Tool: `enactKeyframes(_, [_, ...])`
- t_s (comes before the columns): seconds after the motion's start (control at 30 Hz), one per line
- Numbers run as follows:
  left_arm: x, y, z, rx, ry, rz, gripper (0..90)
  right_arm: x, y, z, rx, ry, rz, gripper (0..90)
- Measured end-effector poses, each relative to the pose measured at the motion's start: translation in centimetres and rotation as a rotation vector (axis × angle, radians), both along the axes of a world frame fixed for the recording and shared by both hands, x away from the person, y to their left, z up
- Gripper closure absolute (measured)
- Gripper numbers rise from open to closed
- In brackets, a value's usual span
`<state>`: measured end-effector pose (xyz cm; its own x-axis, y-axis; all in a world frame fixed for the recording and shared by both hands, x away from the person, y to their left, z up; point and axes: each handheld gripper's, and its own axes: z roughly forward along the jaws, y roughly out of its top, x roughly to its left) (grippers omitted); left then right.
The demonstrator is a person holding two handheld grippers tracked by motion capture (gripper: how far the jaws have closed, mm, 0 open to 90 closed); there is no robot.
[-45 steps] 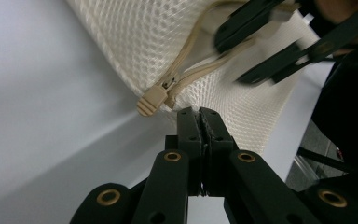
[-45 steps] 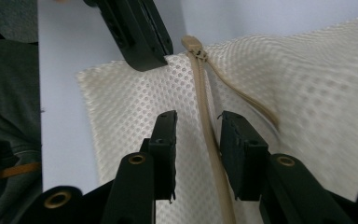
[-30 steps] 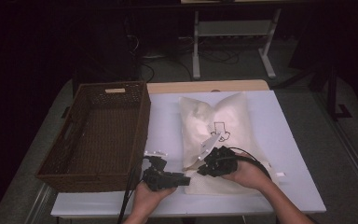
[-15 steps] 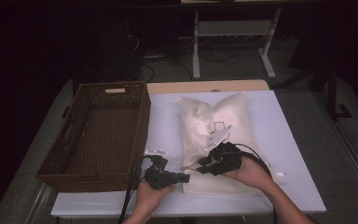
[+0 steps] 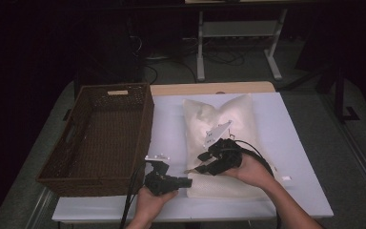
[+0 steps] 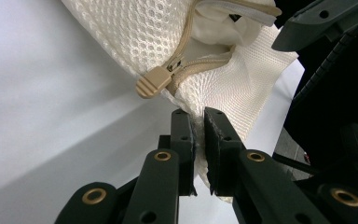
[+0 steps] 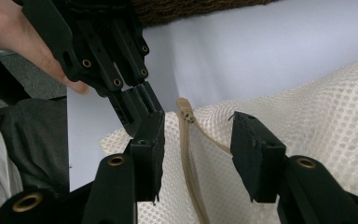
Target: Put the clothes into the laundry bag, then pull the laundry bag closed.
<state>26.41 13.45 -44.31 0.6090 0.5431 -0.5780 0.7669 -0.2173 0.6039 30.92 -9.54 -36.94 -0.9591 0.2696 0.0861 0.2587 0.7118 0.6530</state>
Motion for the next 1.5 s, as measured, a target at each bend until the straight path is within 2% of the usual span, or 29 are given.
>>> enactKeyframes(0.7, [-0.5, 0.1, -0.3, 0.01, -0.012, 0.013, 80.0, 1.0, 1.7, 0.0, -0.042, 0.009, -0.005, 53.0])
enactKeyframes(1.1, [-1.0, 0.0, 0.0, 0.037, -0.064, 0.028, 84.5, 1.2, 4.8, -0.4, -0.128, 0.015, 0.03, 61.2])
enactKeyframes(1.3, [-1.2, 0.0, -0.1, 0.051, -0.076, 0.024, 85.5, 1.5, 6.5, -1.5, -0.18, 0.065, 0.042, 65.1])
enactKeyframes(1.5, [-1.3, -0.1, -0.2, 0.072, -0.084, 0.02, 85.5, 2.0, 7.8, -2.8, -0.252, 0.157, 0.05, 68.2])
